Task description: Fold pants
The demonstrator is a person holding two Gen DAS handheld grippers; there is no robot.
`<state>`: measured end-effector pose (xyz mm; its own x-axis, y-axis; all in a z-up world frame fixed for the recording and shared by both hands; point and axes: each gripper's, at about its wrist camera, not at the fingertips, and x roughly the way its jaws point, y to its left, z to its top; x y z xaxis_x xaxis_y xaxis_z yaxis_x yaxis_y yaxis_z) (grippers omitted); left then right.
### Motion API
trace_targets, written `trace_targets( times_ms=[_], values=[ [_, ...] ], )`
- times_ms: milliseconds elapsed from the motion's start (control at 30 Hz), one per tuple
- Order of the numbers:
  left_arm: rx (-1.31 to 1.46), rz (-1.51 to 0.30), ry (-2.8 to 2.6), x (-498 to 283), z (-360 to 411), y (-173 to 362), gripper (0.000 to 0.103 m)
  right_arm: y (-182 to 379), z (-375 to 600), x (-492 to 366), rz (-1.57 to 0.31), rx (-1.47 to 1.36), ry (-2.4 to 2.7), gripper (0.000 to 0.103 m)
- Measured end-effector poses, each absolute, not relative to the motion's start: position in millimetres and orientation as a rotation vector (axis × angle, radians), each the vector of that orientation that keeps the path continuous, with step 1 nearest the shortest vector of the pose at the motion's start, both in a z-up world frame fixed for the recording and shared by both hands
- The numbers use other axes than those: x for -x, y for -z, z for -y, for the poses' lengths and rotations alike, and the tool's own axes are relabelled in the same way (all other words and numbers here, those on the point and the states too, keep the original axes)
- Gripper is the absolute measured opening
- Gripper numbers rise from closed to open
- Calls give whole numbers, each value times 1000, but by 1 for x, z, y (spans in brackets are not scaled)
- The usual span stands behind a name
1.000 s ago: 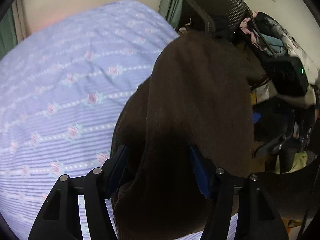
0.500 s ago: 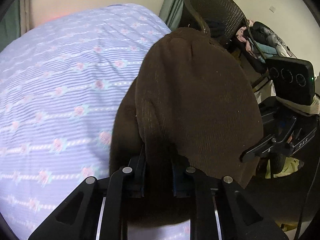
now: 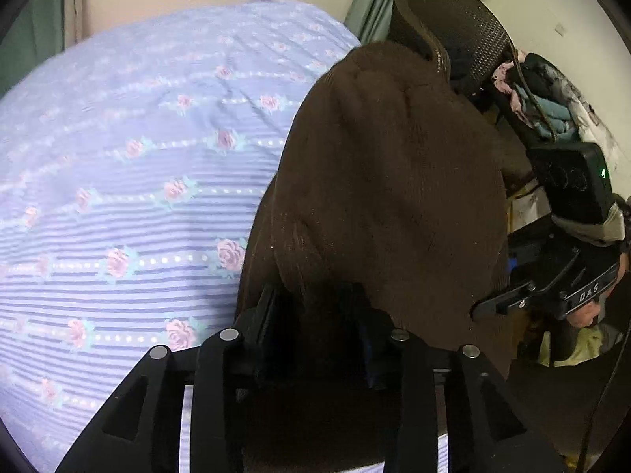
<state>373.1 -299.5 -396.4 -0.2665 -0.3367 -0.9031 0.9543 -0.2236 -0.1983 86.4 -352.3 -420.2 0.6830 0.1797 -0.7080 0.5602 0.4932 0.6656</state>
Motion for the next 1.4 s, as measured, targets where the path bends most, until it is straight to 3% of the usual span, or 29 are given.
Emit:
trace_targets(
  times_ms=[167,267,567,600,633,667,967,1067,1200,1267,1300,1367,1400],
  values=[
    [-925,-911,1721,-359,299,354,37,389,380,-64,-780,-1010,297,42],
    [-908,-870,1760,-354,324,335,45,374,410,-47,-727,-1016,342,43],
    [-925,-963,1805,-351,397,370,46,385,469,-40,-628,-1098,314,43],
    [-919,-982,1790,-354,401,374,46,388,467,-44,-628,-1104,313,40],
    [-918,-992,1781,-359,401,375,48,392,468,-44,-625,-1113,325,18],
    [-921,-994,1776,-358,403,377,48,394,474,-38,-610,-1141,327,16],
    [-971,-1011,1776,-339,416,404,52,417,455,-32,-668,-1172,410,12],
    [-945,-1015,1752,-342,415,398,52,423,459,-31,-661,-1162,394,16],
    [-938,-973,1683,-341,393,372,50,403,455,-37,-701,-1038,413,44],
    [-902,-952,1635,-338,377,355,52,387,452,-37,-724,-985,401,46],
    [-870,-943,1598,-337,366,347,54,379,452,-36,-734,-966,396,47],
    [-812,-910,1489,-337,344,335,68,367,453,-33,-746,-945,390,56],
    [-778,-899,1434,-337,333,331,68,362,453,-32,-749,-932,389,63]
  ],
)
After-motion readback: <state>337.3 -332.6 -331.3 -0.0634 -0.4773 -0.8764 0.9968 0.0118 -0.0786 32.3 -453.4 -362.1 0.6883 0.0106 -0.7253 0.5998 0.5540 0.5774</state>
